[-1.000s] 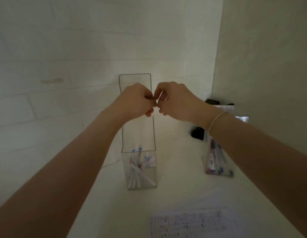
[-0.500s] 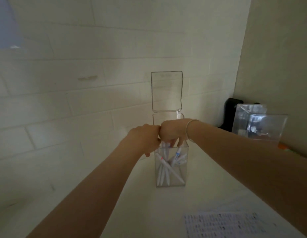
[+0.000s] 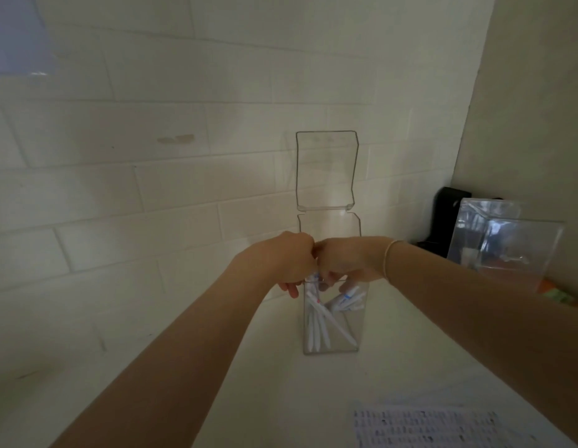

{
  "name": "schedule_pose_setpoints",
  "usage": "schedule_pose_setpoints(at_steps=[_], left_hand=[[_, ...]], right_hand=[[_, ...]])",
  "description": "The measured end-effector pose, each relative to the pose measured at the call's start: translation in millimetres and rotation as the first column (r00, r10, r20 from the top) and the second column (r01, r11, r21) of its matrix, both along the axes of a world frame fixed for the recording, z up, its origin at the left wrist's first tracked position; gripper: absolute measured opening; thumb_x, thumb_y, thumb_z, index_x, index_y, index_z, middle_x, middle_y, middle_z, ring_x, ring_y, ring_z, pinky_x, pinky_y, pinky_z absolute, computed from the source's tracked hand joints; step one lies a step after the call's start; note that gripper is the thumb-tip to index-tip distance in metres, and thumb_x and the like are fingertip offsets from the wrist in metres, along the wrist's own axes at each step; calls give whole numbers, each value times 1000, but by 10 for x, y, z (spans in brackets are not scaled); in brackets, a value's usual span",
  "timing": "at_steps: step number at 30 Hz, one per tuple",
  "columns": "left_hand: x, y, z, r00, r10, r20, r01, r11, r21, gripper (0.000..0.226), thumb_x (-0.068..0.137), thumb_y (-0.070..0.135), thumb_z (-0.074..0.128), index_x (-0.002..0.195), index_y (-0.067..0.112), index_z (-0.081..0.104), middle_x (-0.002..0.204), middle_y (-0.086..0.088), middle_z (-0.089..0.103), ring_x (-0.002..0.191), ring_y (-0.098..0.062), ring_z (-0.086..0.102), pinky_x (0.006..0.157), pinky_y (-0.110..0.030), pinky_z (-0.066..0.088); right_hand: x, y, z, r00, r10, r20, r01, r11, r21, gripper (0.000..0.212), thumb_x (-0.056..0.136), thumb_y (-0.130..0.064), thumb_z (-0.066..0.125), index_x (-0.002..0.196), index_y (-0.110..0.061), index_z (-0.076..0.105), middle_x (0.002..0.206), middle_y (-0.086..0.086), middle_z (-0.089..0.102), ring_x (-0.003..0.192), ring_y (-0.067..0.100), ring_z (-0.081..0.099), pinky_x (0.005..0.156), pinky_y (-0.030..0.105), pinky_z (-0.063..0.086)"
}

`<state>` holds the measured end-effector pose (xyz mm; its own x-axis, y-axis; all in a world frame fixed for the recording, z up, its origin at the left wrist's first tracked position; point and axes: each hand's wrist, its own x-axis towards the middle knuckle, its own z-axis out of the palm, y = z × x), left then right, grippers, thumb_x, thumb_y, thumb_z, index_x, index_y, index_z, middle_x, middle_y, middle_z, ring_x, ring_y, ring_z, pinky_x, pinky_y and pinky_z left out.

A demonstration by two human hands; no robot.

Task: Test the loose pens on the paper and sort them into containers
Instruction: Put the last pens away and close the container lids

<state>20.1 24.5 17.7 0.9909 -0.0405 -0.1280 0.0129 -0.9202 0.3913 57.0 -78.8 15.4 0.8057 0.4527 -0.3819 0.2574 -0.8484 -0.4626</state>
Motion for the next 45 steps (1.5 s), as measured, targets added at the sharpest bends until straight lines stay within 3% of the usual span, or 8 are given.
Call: schedule_pose_setpoints(at_steps=[4, 8, 24, 28, 34, 39, 42, 45], left_hand=[[-40, -5, 6, 999, 21, 35, -18, 996, -86, 23, 94, 8, 30, 116, 10, 39, 81, -16, 62, 58, -25, 65, 70, -39, 59], [-51, -36, 33, 999, 29, 20, -28, 998, -48, 25, 95, 12, 33, 108, -2, 49, 89, -21, 67, 71, -33, 70, 69, -39, 58], [-88, -71, 165, 989, 57, -137, -81, 982, -170, 34, 92, 7, 33, 110, -5, 59, 93, -24, 66, 74, -34, 67, 71, -36, 56], [-90, -69, 157, 993, 58, -98, -72, 987, -144, 34, 93, 9, 33, 110, -1, 60, 93, -22, 69, 80, -33, 70, 75, -37, 57], [-52, -76, 136, 992, 81, -98, -92, 989, -120, 27, 92, 9, 36, 97, -2, 60, 94, -22, 69, 82, -33, 70, 72, -35, 56], [-55, -90, 118, 994, 79, -72, -85, 992, -92, 30, 92, 10, 37, 99, -6, 62, 91, -21, 69, 79, -32, 70, 73, -35, 57], [-62, -107, 124, 994, 77, -81, -84, 994, -74, 28, 92, 10, 39, 99, -6, 61, 93, -21, 69, 79, -31, 70, 75, -36, 56], [-54, -117, 119, 993, 78, -84, -84, 994, -64, 29, 92, 11, 39, 101, -6, 60, 92, -21, 69, 79, -31, 70, 76, -36, 56]], right_hand=[[53, -128, 74, 999, 24, -26, -21, 994, 103, 22, 90, -1, 48, 108, -13, 53, 96, 1, 57, 74, 7, 55, 57, 8, 45], [93, -112, 42, 984, 32, -175, -8, 991, 136, 21, 91, -4, 41, 72, -10, 47, 72, 3, 49, 62, 13, 51, 56, 21, 41], [178, -194, 116, 788, 231, -571, -136, 969, 204, 11, 75, -16, 52, 77, -11, 61, 94, 13, 59, 91, 29, 55, 101, 44, 36], [146, -204, 147, 859, 278, -430, -212, 958, 195, 18, 86, -9, 38, 90, -4, 55, 109, 19, 62, 87, 25, 55, 76, 28, 46], [77, -174, 190, 973, 171, -154, -181, 982, -52, 34, 92, -15, 38, 84, 0, 67, 92, 12, 66, 65, 16, 48, 63, 21, 39], [59, -47, 130, 944, 330, 8, -292, 847, -443, 27, 87, -2, 56, 110, -8, 68, 115, 6, 65, 100, 21, 61, 83, 21, 49], [-21, 51, 123, 917, 396, 42, -291, 738, -608, 39, 93, 1, 46, 124, -21, 50, 84, -1, 51, 64, 6, 44, 46, 6, 40], [50, 93, 79, 935, 354, -33, -291, 710, -641, 43, 94, -9, 50, 137, -6, 46, 99, 7, 56, 79, 14, 54, 64, 17, 42]])
